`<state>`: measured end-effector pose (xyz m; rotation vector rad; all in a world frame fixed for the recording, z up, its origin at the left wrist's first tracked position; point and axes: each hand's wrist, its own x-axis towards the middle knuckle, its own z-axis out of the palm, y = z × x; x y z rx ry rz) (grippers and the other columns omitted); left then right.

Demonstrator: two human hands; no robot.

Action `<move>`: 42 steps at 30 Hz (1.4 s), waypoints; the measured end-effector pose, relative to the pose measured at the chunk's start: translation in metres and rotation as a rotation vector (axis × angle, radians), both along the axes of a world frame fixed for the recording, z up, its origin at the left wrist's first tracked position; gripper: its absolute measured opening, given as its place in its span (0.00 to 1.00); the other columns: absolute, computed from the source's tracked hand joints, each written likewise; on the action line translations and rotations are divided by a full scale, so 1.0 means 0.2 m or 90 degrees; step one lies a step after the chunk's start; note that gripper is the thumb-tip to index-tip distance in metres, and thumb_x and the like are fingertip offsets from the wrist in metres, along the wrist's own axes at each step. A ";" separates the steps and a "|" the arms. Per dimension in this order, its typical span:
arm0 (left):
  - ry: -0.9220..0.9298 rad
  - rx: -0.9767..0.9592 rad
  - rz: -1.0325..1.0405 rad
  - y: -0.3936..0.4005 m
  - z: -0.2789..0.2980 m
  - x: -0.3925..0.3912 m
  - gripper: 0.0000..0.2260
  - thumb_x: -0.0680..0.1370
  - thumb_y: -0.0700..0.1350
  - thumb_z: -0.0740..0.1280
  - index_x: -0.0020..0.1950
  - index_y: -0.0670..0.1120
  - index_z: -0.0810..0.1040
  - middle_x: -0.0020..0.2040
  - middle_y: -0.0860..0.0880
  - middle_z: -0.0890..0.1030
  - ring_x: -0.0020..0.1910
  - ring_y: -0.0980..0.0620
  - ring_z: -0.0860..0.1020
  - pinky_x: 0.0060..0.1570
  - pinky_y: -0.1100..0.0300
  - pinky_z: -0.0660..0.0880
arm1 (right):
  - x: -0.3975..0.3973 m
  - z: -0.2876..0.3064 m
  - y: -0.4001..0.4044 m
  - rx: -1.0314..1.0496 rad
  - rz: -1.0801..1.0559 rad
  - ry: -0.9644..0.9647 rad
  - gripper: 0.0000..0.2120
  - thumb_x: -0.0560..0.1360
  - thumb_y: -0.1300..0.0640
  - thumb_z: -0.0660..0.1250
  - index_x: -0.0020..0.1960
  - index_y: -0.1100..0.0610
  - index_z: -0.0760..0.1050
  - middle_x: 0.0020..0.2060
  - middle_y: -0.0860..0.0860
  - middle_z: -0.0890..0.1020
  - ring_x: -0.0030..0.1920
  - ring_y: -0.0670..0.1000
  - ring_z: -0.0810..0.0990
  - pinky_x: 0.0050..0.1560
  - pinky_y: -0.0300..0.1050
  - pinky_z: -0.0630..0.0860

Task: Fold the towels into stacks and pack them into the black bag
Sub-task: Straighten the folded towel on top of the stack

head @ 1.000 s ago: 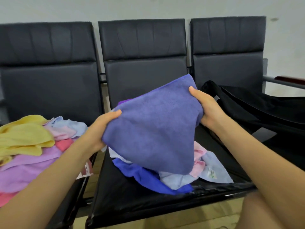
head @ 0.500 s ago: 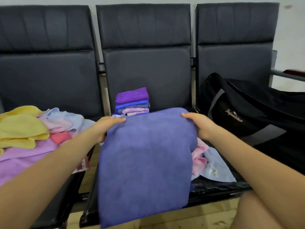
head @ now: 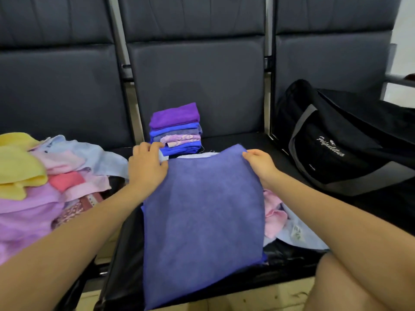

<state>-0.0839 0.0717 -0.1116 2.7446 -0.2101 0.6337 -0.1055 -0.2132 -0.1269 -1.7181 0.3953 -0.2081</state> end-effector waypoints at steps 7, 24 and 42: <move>0.149 -0.033 -0.323 -0.24 -0.05 -0.44 0.04 0.76 0.49 0.67 0.49 0.53 0.78 0.44 0.55 0.76 0.44 0.56 0.74 0.50 0.54 0.74 | -0.12 0.01 -0.06 0.113 0.105 0.167 0.11 0.76 0.56 0.68 0.56 0.59 0.78 0.49 0.55 0.83 0.47 0.53 0.82 0.44 0.45 0.80; 0.369 0.027 -0.379 -0.19 -0.14 -0.63 0.21 0.74 0.64 0.61 0.59 0.52 0.77 0.55 0.53 0.78 0.55 0.56 0.74 0.59 0.58 0.71 | -0.54 0.21 -0.13 0.036 0.317 0.091 0.09 0.78 0.57 0.66 0.49 0.63 0.79 0.45 0.56 0.81 0.46 0.51 0.80 0.46 0.41 0.79; 0.220 0.082 -0.484 -0.19 -0.06 -0.81 0.05 0.76 0.44 0.65 0.50 0.51 0.79 0.46 0.56 0.79 0.44 0.59 0.74 0.46 0.61 0.71 | -0.76 0.15 0.03 -0.630 0.547 -0.027 0.12 0.72 0.43 0.70 0.42 0.51 0.75 0.37 0.46 0.77 0.39 0.46 0.73 0.42 0.38 0.71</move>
